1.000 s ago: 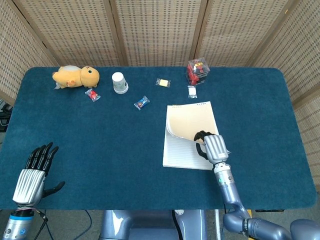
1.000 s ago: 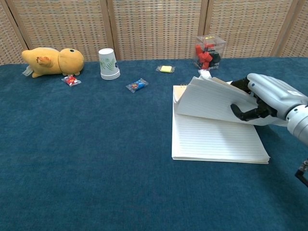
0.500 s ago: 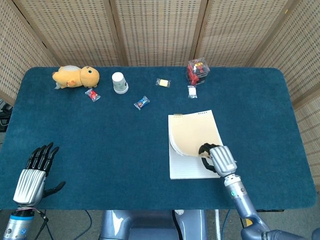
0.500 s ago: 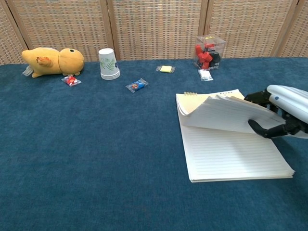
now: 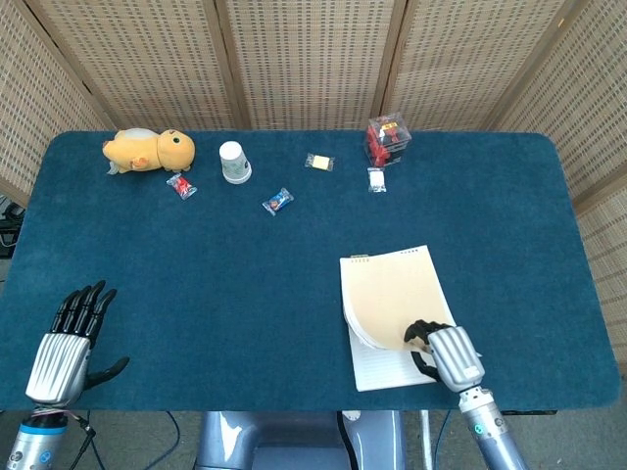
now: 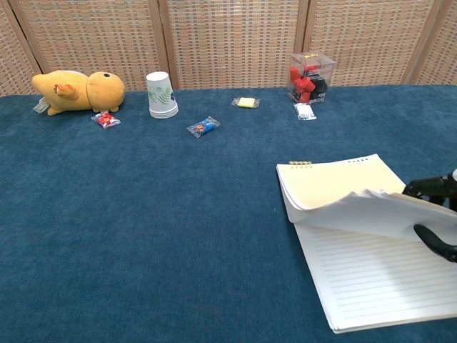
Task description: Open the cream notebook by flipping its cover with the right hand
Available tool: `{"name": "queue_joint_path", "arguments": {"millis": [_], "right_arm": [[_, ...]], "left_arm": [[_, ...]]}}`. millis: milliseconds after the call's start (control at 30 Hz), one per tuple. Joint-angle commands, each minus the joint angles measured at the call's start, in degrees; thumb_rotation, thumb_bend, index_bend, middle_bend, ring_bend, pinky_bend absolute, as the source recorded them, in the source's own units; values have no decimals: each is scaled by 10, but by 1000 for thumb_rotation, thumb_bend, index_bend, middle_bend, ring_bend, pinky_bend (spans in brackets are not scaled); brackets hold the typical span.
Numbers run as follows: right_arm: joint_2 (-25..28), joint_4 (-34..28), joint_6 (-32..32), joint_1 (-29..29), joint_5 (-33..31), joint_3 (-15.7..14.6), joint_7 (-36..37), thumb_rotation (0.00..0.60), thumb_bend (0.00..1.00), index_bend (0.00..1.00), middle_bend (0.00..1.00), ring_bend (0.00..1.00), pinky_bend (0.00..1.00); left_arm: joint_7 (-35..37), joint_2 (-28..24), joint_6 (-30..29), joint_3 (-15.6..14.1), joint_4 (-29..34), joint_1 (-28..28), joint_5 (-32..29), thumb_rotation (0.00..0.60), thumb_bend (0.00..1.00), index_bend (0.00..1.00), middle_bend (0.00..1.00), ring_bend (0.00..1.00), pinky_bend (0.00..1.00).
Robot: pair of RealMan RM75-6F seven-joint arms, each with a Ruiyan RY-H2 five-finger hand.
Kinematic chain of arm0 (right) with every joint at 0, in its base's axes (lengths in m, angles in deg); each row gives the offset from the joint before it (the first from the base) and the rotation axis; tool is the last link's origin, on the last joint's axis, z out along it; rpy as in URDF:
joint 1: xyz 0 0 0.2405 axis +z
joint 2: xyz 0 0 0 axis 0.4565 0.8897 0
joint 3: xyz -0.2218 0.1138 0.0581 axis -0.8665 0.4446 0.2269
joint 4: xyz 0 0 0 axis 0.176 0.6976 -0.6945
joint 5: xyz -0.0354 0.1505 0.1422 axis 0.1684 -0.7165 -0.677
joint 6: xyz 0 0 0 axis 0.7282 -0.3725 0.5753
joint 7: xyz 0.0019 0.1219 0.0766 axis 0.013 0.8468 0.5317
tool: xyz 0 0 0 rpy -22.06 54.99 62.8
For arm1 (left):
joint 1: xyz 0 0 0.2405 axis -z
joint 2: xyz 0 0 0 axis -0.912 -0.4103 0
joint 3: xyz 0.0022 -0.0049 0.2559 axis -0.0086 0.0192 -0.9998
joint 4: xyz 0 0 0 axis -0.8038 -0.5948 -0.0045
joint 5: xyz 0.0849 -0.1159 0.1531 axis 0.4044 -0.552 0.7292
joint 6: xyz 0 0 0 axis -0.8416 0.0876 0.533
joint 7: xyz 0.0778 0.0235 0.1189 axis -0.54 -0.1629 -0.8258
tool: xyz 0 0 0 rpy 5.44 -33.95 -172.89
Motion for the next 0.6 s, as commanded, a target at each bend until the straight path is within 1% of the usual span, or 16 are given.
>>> {"name": "queue_joint_path", "arguments": {"millis": [33, 167, 333, 600], "right_arm": [[5, -9, -15, -16, 14, -14, -12, 600, 764, 675, 574, 574, 690], [15, -25, -27, -31, 31, -31, -14, 600, 765, 675, 574, 574, 693], [26, -36, -40, -49, 57, -54, -36, 600, 763, 676, 574, 574, 693], [37, -28, -59, -75, 90, -79, -35, 600, 764, 676, 574, 574, 693]], "left_arm": [[2, -1, 0, 0, 0, 0, 0, 600, 141, 0, 0, 0, 52], [3, -1, -1, -1, 0, 0, 3, 600, 140, 0, 0, 0, 52], [3, -1, -4, -1, 0, -1, 5, 600, 141, 0, 0, 0, 52], [3, -2, -5, -1, 1, -2, 6, 600, 140, 0, 0, 0, 51]]}}
